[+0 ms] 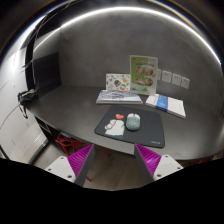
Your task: Arrange mouse
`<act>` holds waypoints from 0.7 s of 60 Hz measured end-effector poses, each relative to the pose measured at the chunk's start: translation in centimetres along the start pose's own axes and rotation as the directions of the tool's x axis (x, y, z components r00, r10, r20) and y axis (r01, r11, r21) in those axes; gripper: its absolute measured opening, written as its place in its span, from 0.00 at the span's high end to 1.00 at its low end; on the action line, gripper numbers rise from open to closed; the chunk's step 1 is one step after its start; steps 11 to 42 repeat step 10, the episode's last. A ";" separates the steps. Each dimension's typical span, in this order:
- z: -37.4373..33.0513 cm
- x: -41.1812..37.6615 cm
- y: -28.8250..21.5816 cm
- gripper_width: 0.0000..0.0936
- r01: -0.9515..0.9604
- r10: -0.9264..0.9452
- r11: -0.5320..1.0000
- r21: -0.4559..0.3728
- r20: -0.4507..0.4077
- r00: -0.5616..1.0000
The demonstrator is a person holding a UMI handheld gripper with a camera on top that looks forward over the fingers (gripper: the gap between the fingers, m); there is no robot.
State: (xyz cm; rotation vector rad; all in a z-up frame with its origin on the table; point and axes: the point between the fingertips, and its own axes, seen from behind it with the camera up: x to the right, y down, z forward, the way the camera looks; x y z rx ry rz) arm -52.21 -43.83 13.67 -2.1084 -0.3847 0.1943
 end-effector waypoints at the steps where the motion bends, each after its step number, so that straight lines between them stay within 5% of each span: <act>1: 0.3 -0.1 -0.2 0.11 0.001 -0.001 1.000 0.001 -0.004 1.000; 42: 2.9 -1.1 -2.2 0.12 0.005 -0.004 1.000 0.003 -0.055 0.998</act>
